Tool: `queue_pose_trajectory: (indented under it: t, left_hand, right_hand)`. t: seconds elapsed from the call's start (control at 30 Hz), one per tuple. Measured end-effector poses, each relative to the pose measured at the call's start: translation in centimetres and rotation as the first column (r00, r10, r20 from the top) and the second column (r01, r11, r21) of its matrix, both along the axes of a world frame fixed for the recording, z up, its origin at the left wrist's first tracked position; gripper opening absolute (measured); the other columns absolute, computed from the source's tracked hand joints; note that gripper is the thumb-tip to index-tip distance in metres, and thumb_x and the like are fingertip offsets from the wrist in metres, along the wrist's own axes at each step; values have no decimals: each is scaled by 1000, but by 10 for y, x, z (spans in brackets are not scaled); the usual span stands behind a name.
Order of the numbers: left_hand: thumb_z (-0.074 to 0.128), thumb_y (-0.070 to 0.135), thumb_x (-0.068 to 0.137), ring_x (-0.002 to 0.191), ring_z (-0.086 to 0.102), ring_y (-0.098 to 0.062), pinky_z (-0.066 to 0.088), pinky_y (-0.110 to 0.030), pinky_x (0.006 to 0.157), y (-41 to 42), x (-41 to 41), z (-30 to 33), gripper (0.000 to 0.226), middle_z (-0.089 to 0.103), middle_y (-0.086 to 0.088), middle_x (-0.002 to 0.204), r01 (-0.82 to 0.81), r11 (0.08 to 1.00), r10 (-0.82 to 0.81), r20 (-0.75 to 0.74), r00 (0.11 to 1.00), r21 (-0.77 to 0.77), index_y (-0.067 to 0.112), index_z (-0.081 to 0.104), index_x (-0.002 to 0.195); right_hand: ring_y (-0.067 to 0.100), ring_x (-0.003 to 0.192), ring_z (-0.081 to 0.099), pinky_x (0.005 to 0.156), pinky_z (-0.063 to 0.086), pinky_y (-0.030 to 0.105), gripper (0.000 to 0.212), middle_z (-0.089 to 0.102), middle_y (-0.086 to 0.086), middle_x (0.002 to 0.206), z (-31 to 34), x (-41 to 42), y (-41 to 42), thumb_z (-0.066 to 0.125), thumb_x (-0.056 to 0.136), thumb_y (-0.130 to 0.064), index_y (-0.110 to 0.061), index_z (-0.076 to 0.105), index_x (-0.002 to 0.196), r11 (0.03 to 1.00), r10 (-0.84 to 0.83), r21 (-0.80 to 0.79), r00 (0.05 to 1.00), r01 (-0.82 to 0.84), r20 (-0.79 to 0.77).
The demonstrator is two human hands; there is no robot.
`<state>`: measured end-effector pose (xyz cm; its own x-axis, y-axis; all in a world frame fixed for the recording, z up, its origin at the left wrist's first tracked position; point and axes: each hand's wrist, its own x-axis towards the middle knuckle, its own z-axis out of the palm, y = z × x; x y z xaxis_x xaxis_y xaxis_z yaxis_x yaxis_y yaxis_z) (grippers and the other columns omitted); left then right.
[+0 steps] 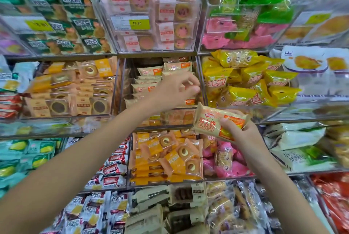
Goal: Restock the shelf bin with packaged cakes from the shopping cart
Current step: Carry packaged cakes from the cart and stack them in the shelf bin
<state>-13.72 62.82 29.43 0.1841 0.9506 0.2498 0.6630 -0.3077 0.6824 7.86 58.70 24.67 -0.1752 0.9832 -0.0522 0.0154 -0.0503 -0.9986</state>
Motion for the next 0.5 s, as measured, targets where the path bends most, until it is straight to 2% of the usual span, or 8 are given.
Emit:
queue_pose_trajectory:
  t: [0.03, 0.1, 0.2, 0.27, 0.33, 0.37, 0.43, 0.5]
  left_hand:
    - [51, 49, 85, 94, 53, 7, 43, -5, 72, -13, 6, 1, 22, 57, 17, 104, 110, 993, -112, -53, 992, -37, 35, 57, 101]
    - [50, 58, 85, 106, 50, -2, 45, -19, 87, -27, 11, 2, 41, 55, 9, 120, 237, 962, -262, -215, 941, -135, 32, 52, 115]
    - [53, 62, 82, 106, 53, -14, 48, -39, 88, -33, 7, 7, 50, 54, 4, 122, 243, 938, -300, -227, 927, -248, 29, 48, 120]
    - [56, 65, 76, 92, 57, -7, 50, -31, 79, -34, 0, 14, 54, 59, 9, 110, 278, 912, -353, -232, 906, -300, 31, 49, 116]
    - [61, 62, 77, 79, 53, 2, 44, -17, 65, -31, -8, 18, 48, 60, 15, 98, 307, 889, -412, -300, 860, -341, 32, 49, 111]
    - [63, 59, 77, 73, 52, 3, 41, -15, 60, -30, -11, 20, 45, 60, 15, 93, 309, 878, -426, -301, 853, -366, 32, 47, 109]
    - [66, 56, 77, 65, 50, 4, 39, -13, 56, -27, -17, 25, 44, 60, 14, 87, 300, 841, -419, -189, 888, -451, 32, 42, 106]
    - [66, 61, 74, 68, 52, 3, 41, -12, 59, -25, -22, 30, 48, 60, 15, 88, 290, 831, -384, -114, 916, -475, 36, 38, 104]
  right_hand:
    - [0, 66, 67, 47, 45, 10, 15, 71, -3, 91, 4, -2, -1, 66, 85, -26, -33, 61, 97, 999, 27, 23, 1000, -28, 13]
    - [-3, 67, 65, 50, 44, 9, 22, 69, -7, 92, 12, -7, -3, 67, 79, -39, -39, 60, 99, 994, 77, 71, 995, -81, 64]
    - [-4, 74, 63, 57, 48, 11, 29, 65, -8, 97, 21, -14, -4, 68, 78, -37, -40, 56, 104, 986, 104, 117, 987, -118, 120]
    - [-6, 74, 63, 58, 47, 9, 34, 64, -8, 98, 26, -17, -3, 70, 80, -31, -37, 52, 108, 976, 136, 150, 979, -158, 149]
    - [-5, 79, 62, 60, 48, 9, 39, 62, -9, 100, 29, -21, -4, 72, 79, -30, -33, 51, 112, 958, 175, 193, 965, -213, 197]
    - [-4, 79, 62, 61, 48, 10, 42, 62, -8, 100, 31, -23, -4, 73, 77, -33, -31, 51, 113, 949, 181, 218, 960, -227, 212]
    - [0, 76, 63, 60, 50, 13, 45, 64, -9, 94, 36, -30, -4, 72, 71, -40, -31, 52, 110, 941, 168, 261, 966, -216, 195]
    - [2, 75, 63, 61, 52, 16, 43, 65, -15, 85, 40, -36, 0, 70, 69, -44, -35, 53, 107, 940, 162, 282, 978, -194, 132]
